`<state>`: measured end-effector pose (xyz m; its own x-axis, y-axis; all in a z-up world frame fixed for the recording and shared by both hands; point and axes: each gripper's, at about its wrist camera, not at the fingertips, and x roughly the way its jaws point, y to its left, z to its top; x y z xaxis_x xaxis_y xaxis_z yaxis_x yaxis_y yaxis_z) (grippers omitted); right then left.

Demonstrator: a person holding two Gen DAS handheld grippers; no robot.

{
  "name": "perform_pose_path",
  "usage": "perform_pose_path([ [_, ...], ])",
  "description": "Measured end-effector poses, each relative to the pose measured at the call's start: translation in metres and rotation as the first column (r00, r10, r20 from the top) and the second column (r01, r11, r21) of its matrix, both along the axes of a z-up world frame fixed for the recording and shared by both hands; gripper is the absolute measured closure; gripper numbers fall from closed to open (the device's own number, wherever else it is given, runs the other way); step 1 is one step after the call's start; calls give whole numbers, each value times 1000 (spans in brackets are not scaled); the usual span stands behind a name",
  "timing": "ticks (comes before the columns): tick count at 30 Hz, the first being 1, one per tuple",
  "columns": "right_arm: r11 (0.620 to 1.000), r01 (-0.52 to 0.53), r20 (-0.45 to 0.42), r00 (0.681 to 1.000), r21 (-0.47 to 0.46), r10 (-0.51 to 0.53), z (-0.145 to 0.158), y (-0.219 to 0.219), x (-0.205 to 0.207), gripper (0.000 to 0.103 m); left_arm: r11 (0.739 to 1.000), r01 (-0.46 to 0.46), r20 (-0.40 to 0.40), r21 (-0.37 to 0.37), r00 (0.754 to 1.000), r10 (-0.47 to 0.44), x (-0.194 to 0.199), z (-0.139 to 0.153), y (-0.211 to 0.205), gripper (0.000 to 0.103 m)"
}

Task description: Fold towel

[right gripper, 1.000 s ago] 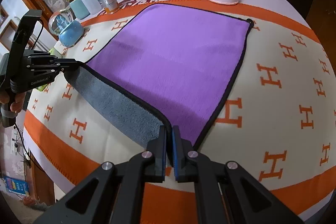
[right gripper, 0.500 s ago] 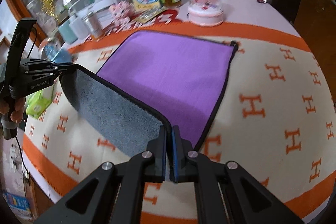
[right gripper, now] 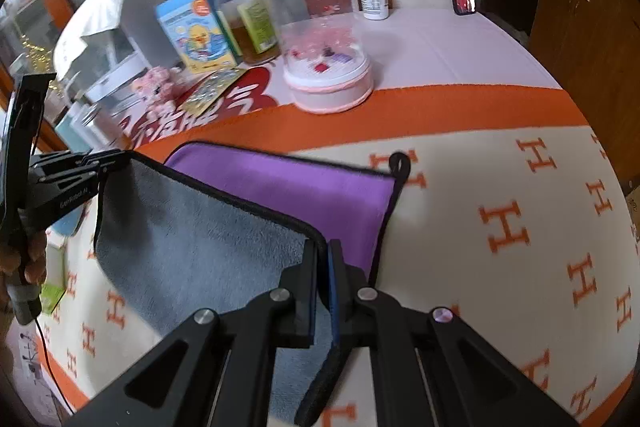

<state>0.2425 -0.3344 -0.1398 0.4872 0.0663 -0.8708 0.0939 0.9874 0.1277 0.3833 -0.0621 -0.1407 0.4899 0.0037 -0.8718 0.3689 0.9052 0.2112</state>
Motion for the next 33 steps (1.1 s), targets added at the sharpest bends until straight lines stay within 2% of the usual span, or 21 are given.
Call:
perform_pose_path([
  [5, 1000, 16, -22, 1000, -15, -16, -17, -10, 31, 98, 999, -31, -4, 11, 999, 31, 28, -14, -14, 99],
  [11, 998, 37, -41, 998, -43, -39, -30, -17, 49, 98, 998, -57, -22, 28, 998, 58, 53, -35, -30, 99],
  [18, 995, 58, -74, 995, -77, -63, -45, -19, 63, 96, 995, -88, -53, 40, 994, 90, 60, -60, -34, 97],
  [23, 994, 46, -76, 996, -102, -54, -50, -18, 63, 92, 995, -96, -47, 30, 994, 98, 60, -60, -32, 94],
  [26, 992, 45, -71, 996, -120, -53, -48, -16, 62, 89, 993, -118, -56, 11, 991, 118, 60, -58, -27, 85],
  [27, 991, 45, -67, 996, -128, -54, -47, -15, 62, 87, 991, -130, -60, 2, 990, 130, 60, -57, -24, 74],
  [28, 989, 49, -61, 996, -142, -58, -45, -15, 61, 80, 990, -138, -59, -3, 989, 138, 58, -54, -23, 67],
  [29, 986, 55, -54, 996, -155, -64, -44, -14, 61, 72, 990, -144, -59, -10, 988, 143, 57, -52, -21, 65],
  [31, 982, 65, -30, 997, -176, -71, -39, -14, 58, 65, 989, -147, -68, -34, 987, 144, 54, -49, -18, 61],
  [33, 983, 66, -13, 998, -174, -69, -34, -14, 55, 64, 988, -148, -65, -48, 987, 144, 47, -43, -16, 60],
])
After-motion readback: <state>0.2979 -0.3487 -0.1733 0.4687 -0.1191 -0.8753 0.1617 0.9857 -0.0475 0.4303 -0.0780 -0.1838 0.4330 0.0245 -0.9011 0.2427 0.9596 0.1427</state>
